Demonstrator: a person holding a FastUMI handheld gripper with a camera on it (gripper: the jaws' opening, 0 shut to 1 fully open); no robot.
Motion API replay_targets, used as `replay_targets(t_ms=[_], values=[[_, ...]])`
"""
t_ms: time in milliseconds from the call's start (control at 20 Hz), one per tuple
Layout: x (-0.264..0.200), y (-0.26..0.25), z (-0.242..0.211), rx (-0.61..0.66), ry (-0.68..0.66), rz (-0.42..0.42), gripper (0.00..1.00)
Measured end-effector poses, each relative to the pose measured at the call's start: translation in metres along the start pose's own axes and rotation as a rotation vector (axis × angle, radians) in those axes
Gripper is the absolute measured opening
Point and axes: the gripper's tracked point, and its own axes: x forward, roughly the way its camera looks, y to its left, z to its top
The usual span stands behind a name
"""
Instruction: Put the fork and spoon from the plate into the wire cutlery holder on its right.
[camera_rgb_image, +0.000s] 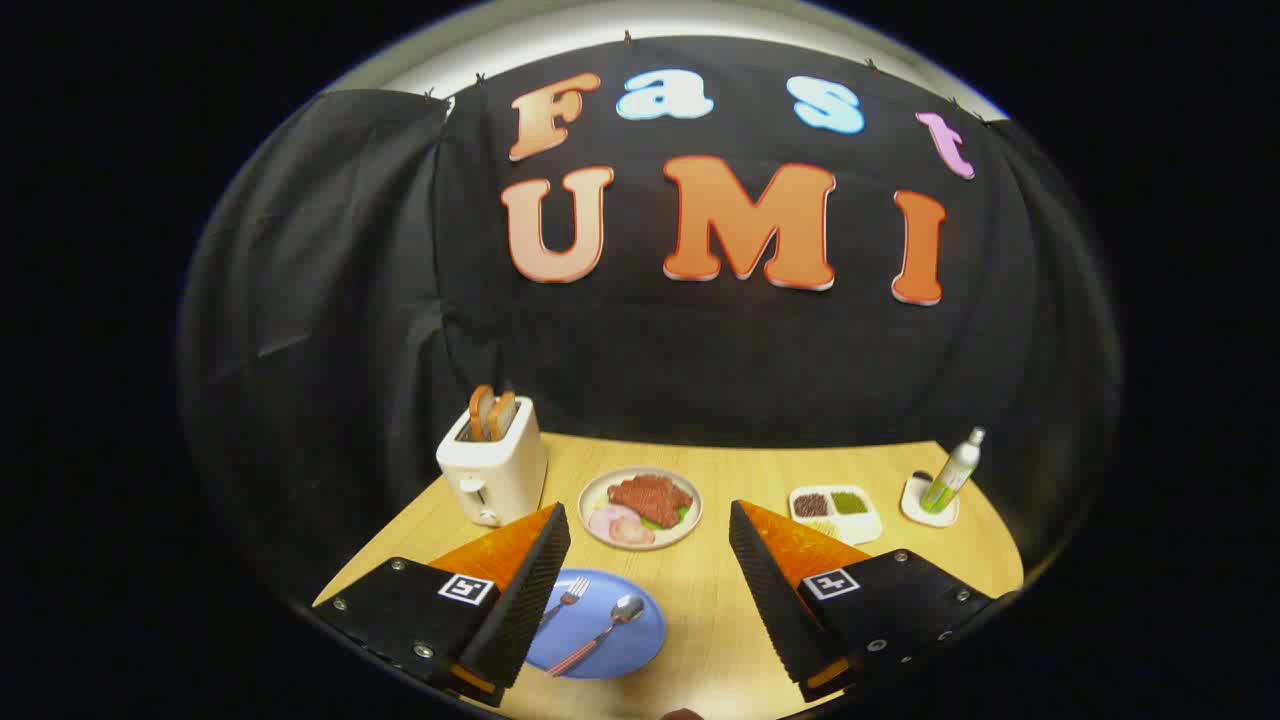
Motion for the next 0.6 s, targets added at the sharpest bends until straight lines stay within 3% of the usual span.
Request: replay_targets(t_ms=[300,600], values=[[0.041,0.03,-0.114,0.012,0.299,-0.029,0.89],[0.05,0.042,-0.195,0.11,0.487,-0.087,0.76]])
